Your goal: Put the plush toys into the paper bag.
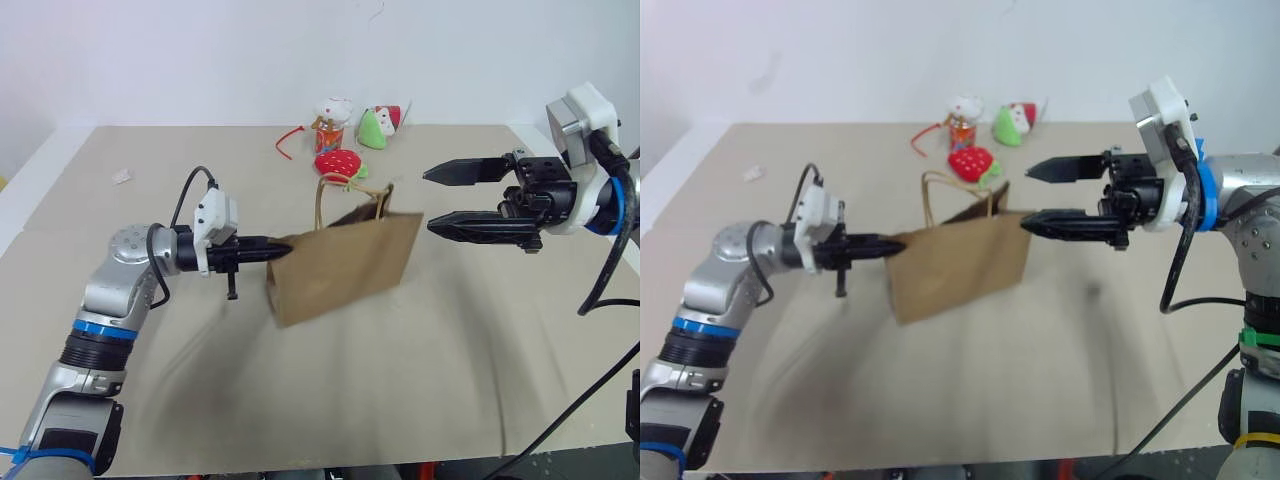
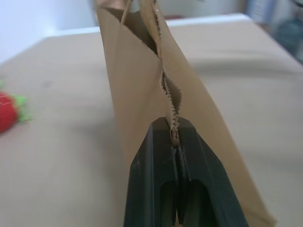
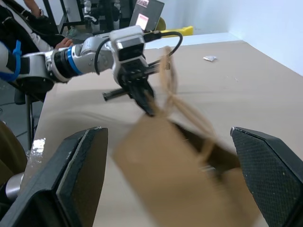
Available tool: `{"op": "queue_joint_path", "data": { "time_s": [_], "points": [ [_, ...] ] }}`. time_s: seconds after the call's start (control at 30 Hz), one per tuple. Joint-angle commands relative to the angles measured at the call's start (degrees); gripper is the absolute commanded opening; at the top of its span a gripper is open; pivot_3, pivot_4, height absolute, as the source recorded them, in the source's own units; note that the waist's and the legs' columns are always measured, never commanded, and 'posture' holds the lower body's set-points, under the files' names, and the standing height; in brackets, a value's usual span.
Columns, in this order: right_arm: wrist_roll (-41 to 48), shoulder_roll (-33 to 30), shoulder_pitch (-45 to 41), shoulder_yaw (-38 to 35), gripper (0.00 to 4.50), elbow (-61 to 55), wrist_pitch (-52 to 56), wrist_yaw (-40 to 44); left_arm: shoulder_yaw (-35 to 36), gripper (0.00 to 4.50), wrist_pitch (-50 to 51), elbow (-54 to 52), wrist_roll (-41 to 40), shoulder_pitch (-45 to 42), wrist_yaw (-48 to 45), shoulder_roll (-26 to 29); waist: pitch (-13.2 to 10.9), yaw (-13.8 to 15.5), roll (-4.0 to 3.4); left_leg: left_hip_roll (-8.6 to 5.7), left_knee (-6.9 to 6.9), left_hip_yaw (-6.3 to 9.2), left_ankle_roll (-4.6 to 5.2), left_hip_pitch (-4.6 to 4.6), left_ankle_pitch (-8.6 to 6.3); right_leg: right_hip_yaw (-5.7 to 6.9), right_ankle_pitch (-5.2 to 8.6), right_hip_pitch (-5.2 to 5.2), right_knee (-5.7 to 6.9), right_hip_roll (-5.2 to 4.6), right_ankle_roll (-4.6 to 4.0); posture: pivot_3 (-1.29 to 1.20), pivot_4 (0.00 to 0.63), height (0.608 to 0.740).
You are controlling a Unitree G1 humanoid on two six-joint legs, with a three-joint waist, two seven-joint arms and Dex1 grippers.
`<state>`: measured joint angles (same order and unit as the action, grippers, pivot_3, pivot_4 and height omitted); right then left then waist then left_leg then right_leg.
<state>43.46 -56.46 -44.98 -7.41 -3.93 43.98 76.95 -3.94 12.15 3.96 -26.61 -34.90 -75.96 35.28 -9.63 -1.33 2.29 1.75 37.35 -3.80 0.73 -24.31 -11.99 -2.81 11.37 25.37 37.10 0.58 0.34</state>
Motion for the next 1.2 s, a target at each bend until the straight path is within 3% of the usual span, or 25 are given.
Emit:
{"op": "queue_joint_path", "data": {
  "time_s": [0.03, 0.2, 0.5, 0.67, 0.77, 0.8, 0.83, 1.03, 1.13, 1.2],
  "points": [
    [-1.1, -2.0, -1.5, -0.7, 4.48, 1.1, -2.1, 2.3, 1.6, 0.0, 0.7, -5.8, -3.7, -1.2, -3.9, 1.8, 0.0, 0.0, 0.0, 0.0, 0.01, -0.01, 0.0, -0.01, 0.0, 0.0, 0.01, 0.01, 0.0, -0.02, 0.0, 0.0, 0.15, 0.74],
    [-1.2, -2.7, -1.4, -0.6, 4.48, 1.2, -1.8, 3.8, 1.7, 0.0, 0.3, -9.3, -5.4, 0.5, -7.8, 4.0, 0.0, 0.0, -0.01, -0.02, 0.04, -0.03, 0.0, -0.01, 0.0, -0.01, 0.06, 0.0, 0.0, -0.06, -0.07, 0.0, 0.15, 0.74],
    [-0.4, -1.9, 0.3, -0.3, 4.48, -1.4, -1.1, 4.1, -2.5, 0.0, -12.6, -2.7, 3.3, 2.4, -11.7, 3.4, 0.0, 0.0, -0.02, 0.02, 0.05, -0.01, 0.0, 0.05, 0.0, 0.02, 0.1, -0.01, 0.05, -0.01, -0.18, 0.0, 0.15, 0.74],
    [-0.8, -1.9, 1.4, -0.6, 4.5, -1.9, -1.6, 3.9, -1.4, 1.65, -10.1, -3.9, 1.4, 1.8, -11.7, 4.5, 0.0, 0.0, -0.02, -0.03, 0.08, -0.07, 0.0, 0.04, 0.0, -0.01, 0.09, -0.02, 0.05, -0.09, -0.14, 0.0, 0.15, 0.74],
    [-0.6, -1.6, 1.3, -1.5, 4.5, -0.8, -1.3, 3.0, 3.0, 2.89, 6.8, -8.3, -7.8, -1.5, -7.3, 7.7, 0.0, 0.0, -0.01, 0.01, 0.1, -0.05, 0.0, 0.03, 0.0, 0.01, 0.08, -0.01, 0.06, -0.05, -0.13, 0.0, 0.15, 0.74],
    [-1.1, -1.5, 1.3, -1.7, 4.5, 0.3, -1.9, 2.8, 4.6, 2.89, 9.5, -9.1, -9.4, -2.4, -5.5, 8.5, 0.0, 0.0, 0.01, 0.02, 0.1, -0.04, 0.0, 0.03, 0.0, 0.01, 0.08, 0.0, 0.07, -0.04, -0.13, 0.0, 0.15, 0.74],
    [-2.4, -1.5, 1.5, -1.4, 4.5, 1.7, -3.4, 2.7, 6.2, 3.2, 10.7, -9.2, -10.0, -3.0, -3.6, 8.9, 0.0, 0.0, 0.0, 0.05, 0.12, -0.01, 0.0, 0.0, 0.0, 0.03, 0.08, 0.02, 0.08, -0.02, -0.12, 0.0, 0.15, 0.74],
    [-5.8, -0.8, 2.8, -1.8, 4.5, 7.2, -8.0, 1.7, 11.7, 3.2, 17.0, -9.9, -11.2, -3.7, 4.7, 11.2, 0.0, 0.0, -0.01, 0.04, 0.11, 0.0, -0.01, 0.04, 0.0, 0.05, 0.03, -0.01, 0.09, 0.01, -0.02, 0.0, 0.15, 0.74],
    [-8.1, 0.7, 3.2, -2.3, 4.5, 12.0, -12.0, 0.2, 10.8, 3.2, 8.2, -1.0, -0.3, -2.5, 10.2, 11.3, 0.0, 0.0, -0.01, 0.03, 0.1, -0.02, -0.01, 0.05, 0.0, 0.04, 0.02, -0.02, 0.09, 0.0, 0.0, 0.0, 0.15, 0.74],
    [-9.1, 1.3, 3.4, -2.5, 4.5, 14.1, -13.8, -0.5, 10.1, 3.2, 6.0, 1.3, 2.2, -1.7, 12.2, 10.9, 0.0, 0.0, -0.02, 0.02, 0.1, -0.01, -0.01, 0.04, 0.0, 0.05, 0.02, -0.01, 0.09, 0.0, 0.0, 0.0, 0.15, 0.74]
  ]
}}
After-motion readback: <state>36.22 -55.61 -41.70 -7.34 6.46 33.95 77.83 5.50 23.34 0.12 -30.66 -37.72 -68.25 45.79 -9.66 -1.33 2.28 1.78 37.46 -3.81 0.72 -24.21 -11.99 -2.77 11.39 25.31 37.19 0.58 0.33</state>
